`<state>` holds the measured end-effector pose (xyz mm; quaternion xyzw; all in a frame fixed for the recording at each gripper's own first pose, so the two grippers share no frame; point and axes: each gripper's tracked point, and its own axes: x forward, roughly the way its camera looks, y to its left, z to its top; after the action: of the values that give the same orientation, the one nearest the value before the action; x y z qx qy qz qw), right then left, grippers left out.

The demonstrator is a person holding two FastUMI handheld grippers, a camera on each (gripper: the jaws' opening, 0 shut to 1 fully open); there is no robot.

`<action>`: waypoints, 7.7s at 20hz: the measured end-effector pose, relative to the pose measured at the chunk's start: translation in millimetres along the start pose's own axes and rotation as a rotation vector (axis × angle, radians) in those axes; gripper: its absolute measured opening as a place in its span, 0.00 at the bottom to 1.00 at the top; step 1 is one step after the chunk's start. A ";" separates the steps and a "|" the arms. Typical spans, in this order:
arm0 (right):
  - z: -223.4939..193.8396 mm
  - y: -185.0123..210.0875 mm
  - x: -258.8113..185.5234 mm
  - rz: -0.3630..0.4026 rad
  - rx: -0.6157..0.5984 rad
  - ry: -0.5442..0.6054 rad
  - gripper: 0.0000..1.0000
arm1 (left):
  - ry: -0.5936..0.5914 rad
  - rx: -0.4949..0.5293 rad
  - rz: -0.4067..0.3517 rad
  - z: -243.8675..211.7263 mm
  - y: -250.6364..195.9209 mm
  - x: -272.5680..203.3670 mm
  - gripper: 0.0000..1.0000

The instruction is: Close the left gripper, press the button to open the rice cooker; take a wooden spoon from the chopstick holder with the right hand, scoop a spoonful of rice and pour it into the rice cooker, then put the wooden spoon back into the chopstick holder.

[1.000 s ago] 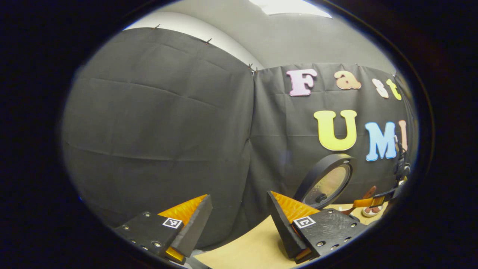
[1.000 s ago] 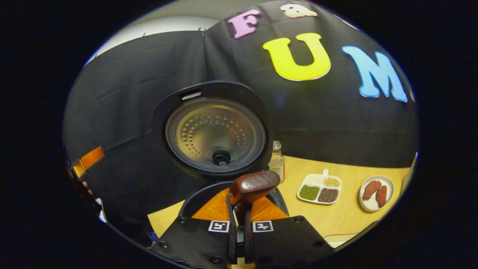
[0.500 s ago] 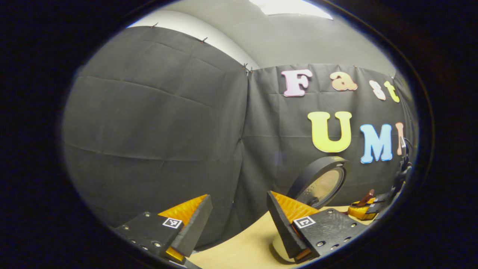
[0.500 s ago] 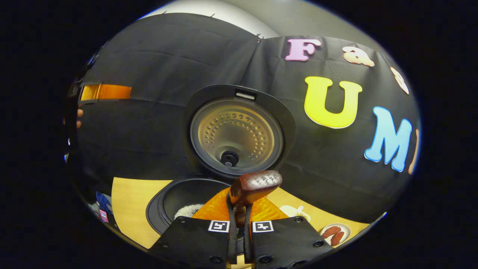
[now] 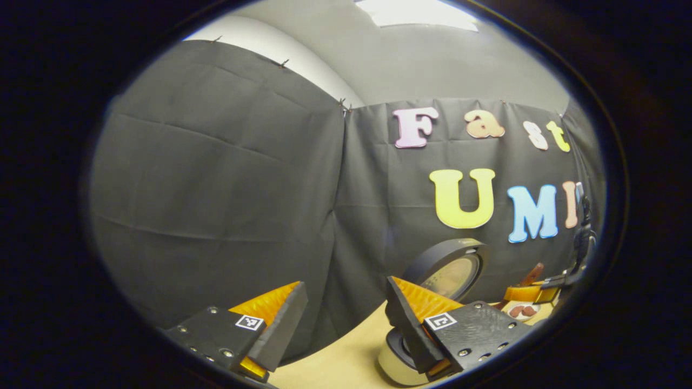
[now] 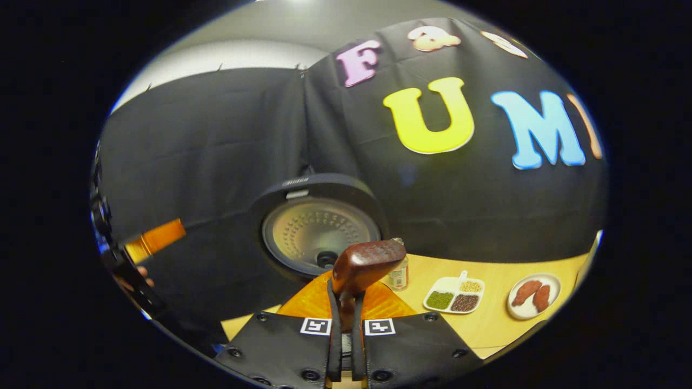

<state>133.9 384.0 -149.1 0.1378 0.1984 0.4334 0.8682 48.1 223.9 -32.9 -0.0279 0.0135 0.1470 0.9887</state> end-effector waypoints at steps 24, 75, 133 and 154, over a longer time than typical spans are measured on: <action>43.1 -211.5 -254.8 -0.587 0.316 -0.252 0.08 | -0.048 -0.045 -0.232 23.9 -150.8 -17.8 0.90; 56.7 -200.7 -370.8 -1.051 -0.156 -0.277 0.98 | -0.018 0.104 -0.267 30.2 -238.4 191.5 0.90; 2.2 -193.7 -473.5 -0.880 -0.184 -0.124 0.98 | 0.359 0.159 -0.242 -218.5 -276.7 -18.8 0.94; 46.7 -114.5 -433.9 -0.734 -0.283 -0.243 0.98 | 0.043 0.082 -0.364 -30.7 -278.8 -110.4 0.94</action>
<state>-1.2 -36.5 -57.2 -0.0126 0.0691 0.0983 0.9927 23.2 -76.2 -45.4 0.0072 0.0351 -0.0355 0.9987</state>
